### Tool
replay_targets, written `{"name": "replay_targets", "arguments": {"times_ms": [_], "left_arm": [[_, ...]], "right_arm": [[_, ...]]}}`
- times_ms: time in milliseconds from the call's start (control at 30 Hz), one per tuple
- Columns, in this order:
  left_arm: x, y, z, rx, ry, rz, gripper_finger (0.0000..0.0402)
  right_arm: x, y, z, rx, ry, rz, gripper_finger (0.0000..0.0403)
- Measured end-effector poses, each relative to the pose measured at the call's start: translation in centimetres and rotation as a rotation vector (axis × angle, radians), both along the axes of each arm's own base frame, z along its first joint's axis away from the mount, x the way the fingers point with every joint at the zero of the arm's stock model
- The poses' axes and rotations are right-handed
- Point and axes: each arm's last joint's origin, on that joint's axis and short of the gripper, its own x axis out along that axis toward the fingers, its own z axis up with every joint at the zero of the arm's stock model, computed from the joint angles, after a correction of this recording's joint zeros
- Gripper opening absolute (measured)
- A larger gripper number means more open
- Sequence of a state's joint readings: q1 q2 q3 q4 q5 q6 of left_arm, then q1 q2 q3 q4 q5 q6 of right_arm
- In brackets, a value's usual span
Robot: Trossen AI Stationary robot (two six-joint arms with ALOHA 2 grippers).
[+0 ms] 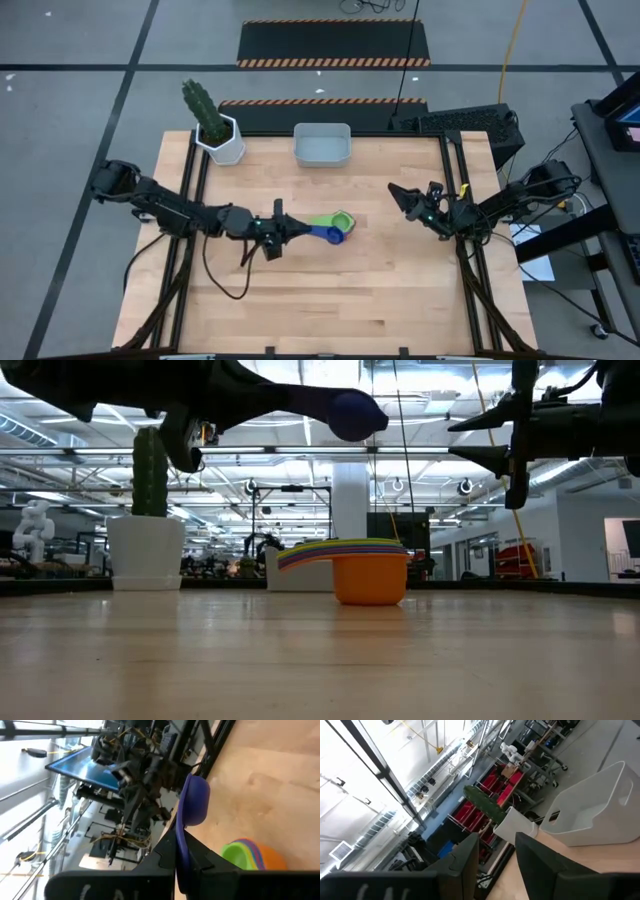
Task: Nest measuring cups in basket
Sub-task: Stack the violet measuring cup on top of the green measuring cup
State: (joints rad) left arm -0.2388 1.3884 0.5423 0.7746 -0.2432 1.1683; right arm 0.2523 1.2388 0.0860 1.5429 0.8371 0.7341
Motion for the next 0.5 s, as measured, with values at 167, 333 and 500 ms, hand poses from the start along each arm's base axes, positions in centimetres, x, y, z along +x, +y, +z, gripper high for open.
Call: {"name": "replay_targets", "arguments": {"times_ms": [167, 333, 500], "left_arm": [[0.2, 1.1, -0.1, 0.001, 0.012, 0.024, 0.0005], [0.3, 2.1, -0.7, -0.001, 0.071, -0.006, 0.0008], [0.4, 2.8, -1.4, -0.004, 0.141, -0.034, 0.0006]], "right_arm": [[0.0, -0.1, 0.0, -0.056, 0.04, -0.023, 0.0121], [0.0, -0.5, 0.0, -0.075, 0.055, -0.052, 0.0121], [0.1, -0.8, 0.0, -0.1, 0.074, -0.077, 0.0121]]}}
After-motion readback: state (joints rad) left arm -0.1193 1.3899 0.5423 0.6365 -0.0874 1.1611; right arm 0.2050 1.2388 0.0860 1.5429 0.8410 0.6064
